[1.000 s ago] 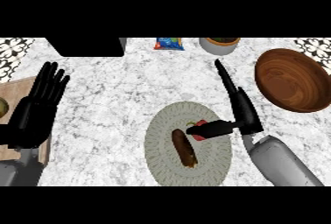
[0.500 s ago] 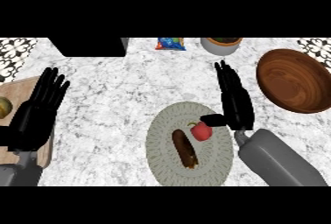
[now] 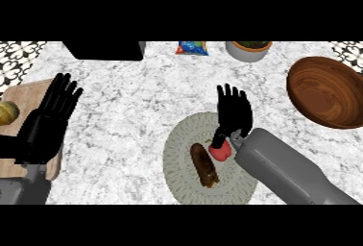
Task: Pick the sweet potato from the placemat and place it in the bowl
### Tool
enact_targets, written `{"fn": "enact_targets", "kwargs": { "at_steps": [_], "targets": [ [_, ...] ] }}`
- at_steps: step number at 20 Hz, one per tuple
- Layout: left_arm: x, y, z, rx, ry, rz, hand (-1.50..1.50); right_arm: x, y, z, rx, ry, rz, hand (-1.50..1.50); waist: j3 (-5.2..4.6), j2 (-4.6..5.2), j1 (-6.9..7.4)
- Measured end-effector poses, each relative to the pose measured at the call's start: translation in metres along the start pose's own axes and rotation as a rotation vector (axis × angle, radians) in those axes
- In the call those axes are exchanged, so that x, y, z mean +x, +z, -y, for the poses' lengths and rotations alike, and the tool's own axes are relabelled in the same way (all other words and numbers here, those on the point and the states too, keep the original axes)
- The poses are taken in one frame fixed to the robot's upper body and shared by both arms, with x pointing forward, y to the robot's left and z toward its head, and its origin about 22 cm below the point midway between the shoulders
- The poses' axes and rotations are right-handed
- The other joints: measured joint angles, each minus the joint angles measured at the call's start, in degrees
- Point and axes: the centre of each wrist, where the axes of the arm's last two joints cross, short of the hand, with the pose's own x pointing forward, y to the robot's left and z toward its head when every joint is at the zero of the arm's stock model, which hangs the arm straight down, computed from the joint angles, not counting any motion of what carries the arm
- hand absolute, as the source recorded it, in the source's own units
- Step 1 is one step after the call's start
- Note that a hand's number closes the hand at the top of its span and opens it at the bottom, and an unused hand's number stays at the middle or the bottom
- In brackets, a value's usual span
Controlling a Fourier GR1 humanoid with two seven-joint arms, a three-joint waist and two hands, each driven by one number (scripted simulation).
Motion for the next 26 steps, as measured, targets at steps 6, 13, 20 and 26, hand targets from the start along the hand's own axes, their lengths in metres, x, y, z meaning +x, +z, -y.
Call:
{"fn": "enact_targets", "kwargs": {
  "at_steps": [6,13,20,26],
  "targets": [
    [-0.002,-0.002,0.0,-0.002,0.005,-0.006,0.0,0.063,0.012,0.02,0.243,0.086,-0.017,-1.5,0.27,0.22,0.05],
    [0.0,-0.003,-0.003,0.008,0.008,0.001,0.0,0.101,0.024,0.034,0.325,0.09,-0.009,-1.5,0.48,0.21,-0.22],
    [-0.004,-0.003,-0.01,0.025,0.011,0.001,0.0,0.104,0.037,0.015,0.382,0.112,0.0,-1.5,0.55,0.11,-1.19],
    [-0.003,0.001,-0.011,0.031,0.009,0.007,0.0,0.102,0.047,-0.001,0.331,0.146,0.009,-1.5,0.6,0.05,-1.49]
  ]
}}
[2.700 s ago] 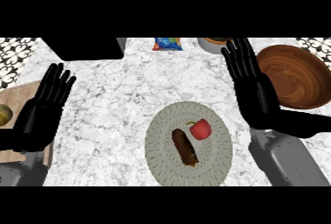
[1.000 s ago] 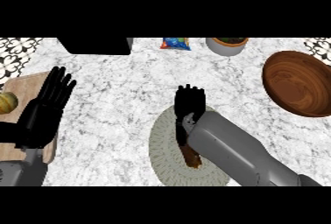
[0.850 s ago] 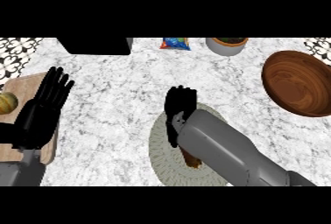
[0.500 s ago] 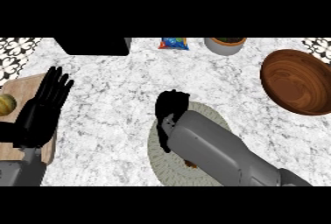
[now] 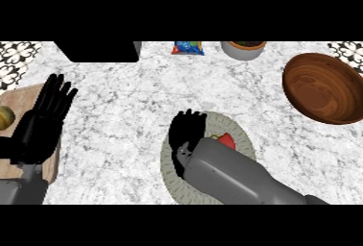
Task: Pick the sweet potato from the placemat and place it in the bowl
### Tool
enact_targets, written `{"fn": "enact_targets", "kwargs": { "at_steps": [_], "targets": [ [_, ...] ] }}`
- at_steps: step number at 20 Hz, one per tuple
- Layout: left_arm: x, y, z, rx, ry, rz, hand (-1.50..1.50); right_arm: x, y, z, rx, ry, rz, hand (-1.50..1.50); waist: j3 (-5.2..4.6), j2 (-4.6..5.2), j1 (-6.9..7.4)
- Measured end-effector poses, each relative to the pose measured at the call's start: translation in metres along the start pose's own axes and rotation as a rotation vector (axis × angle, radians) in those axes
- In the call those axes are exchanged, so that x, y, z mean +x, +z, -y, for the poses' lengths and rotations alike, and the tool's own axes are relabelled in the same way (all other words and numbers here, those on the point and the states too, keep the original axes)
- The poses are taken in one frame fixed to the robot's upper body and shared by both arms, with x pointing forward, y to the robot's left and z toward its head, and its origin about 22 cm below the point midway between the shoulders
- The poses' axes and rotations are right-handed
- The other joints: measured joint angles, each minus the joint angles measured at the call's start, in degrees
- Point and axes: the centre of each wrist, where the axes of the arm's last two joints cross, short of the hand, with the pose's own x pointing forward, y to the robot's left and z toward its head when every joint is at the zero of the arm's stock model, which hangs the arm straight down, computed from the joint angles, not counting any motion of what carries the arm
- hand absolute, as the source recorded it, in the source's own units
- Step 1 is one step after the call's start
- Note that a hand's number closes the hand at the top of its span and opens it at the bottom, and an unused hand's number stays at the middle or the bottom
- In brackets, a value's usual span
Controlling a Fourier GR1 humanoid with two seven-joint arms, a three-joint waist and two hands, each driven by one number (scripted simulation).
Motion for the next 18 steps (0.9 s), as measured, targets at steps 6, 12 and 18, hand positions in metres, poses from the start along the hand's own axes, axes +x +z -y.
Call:
{"fn": "enact_targets", "kwargs": {
  "at_steps": [6,12,18],
  "targets": [
    [0.002,0.006,-0.009,0.004,-0.006,-0.002,0.0,-0.007,0.004,-0.022,-0.059,0.026,0.012,-1.5,0.02,0.11,-0.14],
    [0.0,0.006,-0.007,0.001,-0.006,-0.004,0.0,-0.012,0.001,-0.037,-0.075,0.037,0.014,-1.5,0.03,0.27,-0.06],
    [-0.004,0.002,-0.002,0.0,-0.002,-0.001,0.0,-0.017,-0.007,-0.044,-0.054,0.043,-0.009,-1.5,0.03,0.36,-0.07]
  ]
}}
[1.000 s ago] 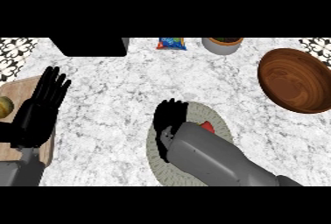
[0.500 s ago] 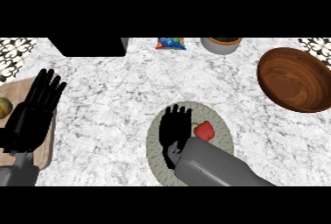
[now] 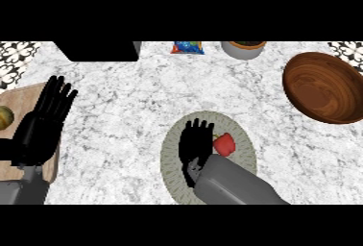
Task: Pick the sweet potato from the placemat and place it in the bowl
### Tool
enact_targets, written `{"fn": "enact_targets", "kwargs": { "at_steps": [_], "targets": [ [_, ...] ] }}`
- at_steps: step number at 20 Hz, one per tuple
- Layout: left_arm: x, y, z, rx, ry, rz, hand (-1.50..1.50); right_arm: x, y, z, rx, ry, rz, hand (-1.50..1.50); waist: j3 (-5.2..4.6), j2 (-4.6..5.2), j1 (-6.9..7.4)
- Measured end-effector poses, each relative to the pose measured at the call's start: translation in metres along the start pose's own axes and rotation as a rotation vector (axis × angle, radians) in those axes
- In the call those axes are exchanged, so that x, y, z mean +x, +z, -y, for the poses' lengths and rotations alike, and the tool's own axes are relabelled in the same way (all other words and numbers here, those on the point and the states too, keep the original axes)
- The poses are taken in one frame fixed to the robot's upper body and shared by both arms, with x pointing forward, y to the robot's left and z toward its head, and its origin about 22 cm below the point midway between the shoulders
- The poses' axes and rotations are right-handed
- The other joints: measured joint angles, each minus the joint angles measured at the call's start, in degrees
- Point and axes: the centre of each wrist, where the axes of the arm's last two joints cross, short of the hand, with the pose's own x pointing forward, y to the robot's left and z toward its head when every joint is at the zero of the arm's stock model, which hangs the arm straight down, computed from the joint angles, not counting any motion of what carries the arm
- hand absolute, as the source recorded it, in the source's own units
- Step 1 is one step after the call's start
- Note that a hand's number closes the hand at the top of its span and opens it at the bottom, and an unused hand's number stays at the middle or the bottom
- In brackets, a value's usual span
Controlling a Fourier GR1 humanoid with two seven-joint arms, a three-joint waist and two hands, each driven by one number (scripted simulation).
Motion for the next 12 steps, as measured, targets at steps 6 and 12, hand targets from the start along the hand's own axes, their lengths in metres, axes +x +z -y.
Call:
{"fn": "enact_targets", "kwargs": {
  "at_steps": [6,12],
  "targets": [
    [0.001,-0.002,-0.005,-0.009,-0.002,-0.002,0.0,-0.008,-0.014,-0.01,0.025,0.013,-0.045,-1.5,0.0,0.05,0.11],
    [0.005,-0.002,-0.003,-0.008,0.003,0.002,0.0,-0.008,-0.024,-0.015,0.032,0.09,-0.05,1.5,-0.05,-0.12,0.52]
  ]
}}
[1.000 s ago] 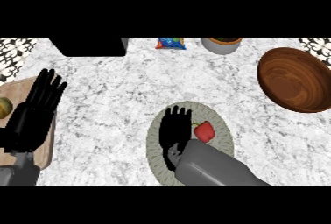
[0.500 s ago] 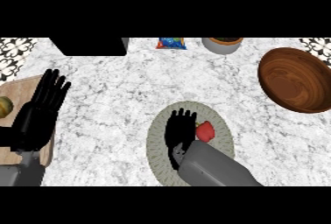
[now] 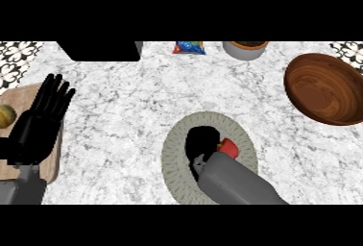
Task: Pick the sweet potato from the placemat and place it in the bowl
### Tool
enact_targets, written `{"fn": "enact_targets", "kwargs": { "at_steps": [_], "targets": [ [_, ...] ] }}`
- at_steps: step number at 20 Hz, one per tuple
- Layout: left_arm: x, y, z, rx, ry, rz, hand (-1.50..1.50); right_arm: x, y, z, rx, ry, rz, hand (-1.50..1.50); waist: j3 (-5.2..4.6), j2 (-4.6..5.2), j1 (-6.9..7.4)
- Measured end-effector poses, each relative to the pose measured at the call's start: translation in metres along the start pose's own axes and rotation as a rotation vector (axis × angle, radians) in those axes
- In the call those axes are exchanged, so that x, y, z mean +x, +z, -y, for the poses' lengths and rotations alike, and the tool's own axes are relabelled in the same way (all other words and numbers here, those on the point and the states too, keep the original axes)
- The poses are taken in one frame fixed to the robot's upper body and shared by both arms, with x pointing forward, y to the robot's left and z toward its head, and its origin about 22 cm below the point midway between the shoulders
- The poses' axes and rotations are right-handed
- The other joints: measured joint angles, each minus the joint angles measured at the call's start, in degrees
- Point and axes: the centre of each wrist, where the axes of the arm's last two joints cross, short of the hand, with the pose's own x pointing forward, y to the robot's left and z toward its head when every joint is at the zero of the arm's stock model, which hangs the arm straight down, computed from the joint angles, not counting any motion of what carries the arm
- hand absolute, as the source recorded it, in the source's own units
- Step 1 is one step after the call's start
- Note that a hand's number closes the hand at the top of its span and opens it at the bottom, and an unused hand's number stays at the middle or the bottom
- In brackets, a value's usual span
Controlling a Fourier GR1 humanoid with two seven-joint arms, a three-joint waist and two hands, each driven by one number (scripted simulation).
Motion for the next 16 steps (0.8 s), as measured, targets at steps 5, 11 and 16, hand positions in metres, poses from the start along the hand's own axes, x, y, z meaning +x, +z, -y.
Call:
{"fn": "enact_targets", "kwargs": {
  "at_steps": [5,11,16],
  "targets": [
    [0.001,0.001,0.0,-0.007,0.0,-0.002,0.0,0.003,-0.005,0.002,-0.019,0.087,0.008,1.5,-0.01,-0.08,0.22],
    [-0.003,0.007,-0.005,0.017,0.001,-0.005,0.0,-0.04,-0.005,-0.002,-0.031,0.071,0.189,1.5,0.13,-0.25,-0.96],
    [-0.003,0.01,-0.014,0.054,-0.007,-0.002,0.0,-0.113,-0.006,-0.007,-0.068,-0.03,0.463,1.5,0.28,-0.37,-3.33]
  ]
}}
